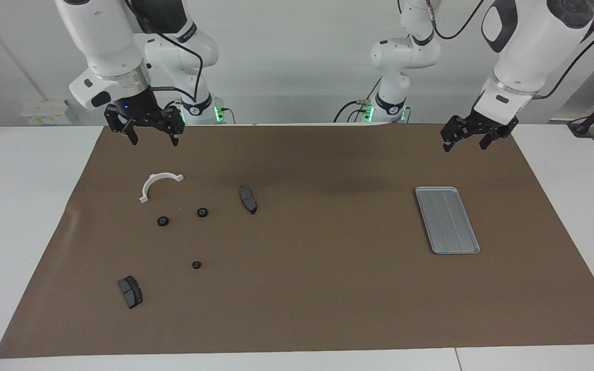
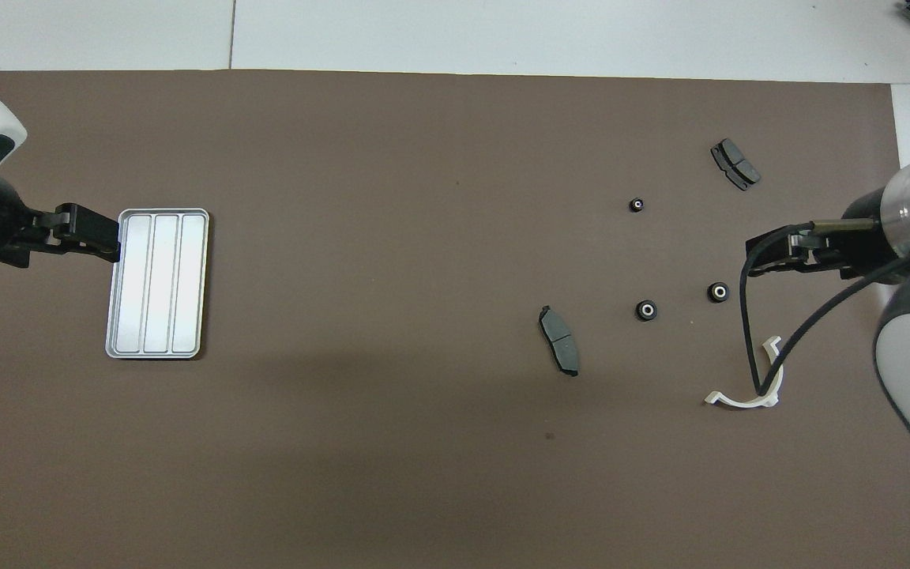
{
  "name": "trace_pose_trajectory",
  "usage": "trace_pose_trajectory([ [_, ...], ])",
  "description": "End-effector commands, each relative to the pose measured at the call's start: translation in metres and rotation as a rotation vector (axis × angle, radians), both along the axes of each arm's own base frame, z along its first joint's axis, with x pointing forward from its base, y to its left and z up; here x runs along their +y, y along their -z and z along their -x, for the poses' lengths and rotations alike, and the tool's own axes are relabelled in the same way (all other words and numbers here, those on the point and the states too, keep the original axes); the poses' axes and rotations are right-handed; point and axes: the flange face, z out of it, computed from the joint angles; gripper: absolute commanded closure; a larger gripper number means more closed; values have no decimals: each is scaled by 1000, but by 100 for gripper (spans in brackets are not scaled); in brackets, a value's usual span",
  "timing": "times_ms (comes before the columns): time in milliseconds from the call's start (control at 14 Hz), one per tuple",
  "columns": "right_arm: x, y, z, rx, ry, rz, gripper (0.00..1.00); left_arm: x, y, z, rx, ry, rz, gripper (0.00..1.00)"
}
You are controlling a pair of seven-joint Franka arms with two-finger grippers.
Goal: Pick bearing gear from pile to tray
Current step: 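Reach the nearest black bearing gear and grasp it with the right gripper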
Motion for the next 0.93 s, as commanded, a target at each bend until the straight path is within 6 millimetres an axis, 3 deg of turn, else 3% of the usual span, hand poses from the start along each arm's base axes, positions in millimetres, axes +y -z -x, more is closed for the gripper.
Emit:
trace_pose_trajectory([
  [0,-2,-1,7,-13,-6,-15,0,5,-5,3,-13,-4,-10,0],
  [501,-3,2,2,-42,-13,-24,0,5,-5,3,-13,-4,-10,0],
  [860,-21,46,6,-67,6,-22,0,5,-5,3,-13,-6,-11,0],
])
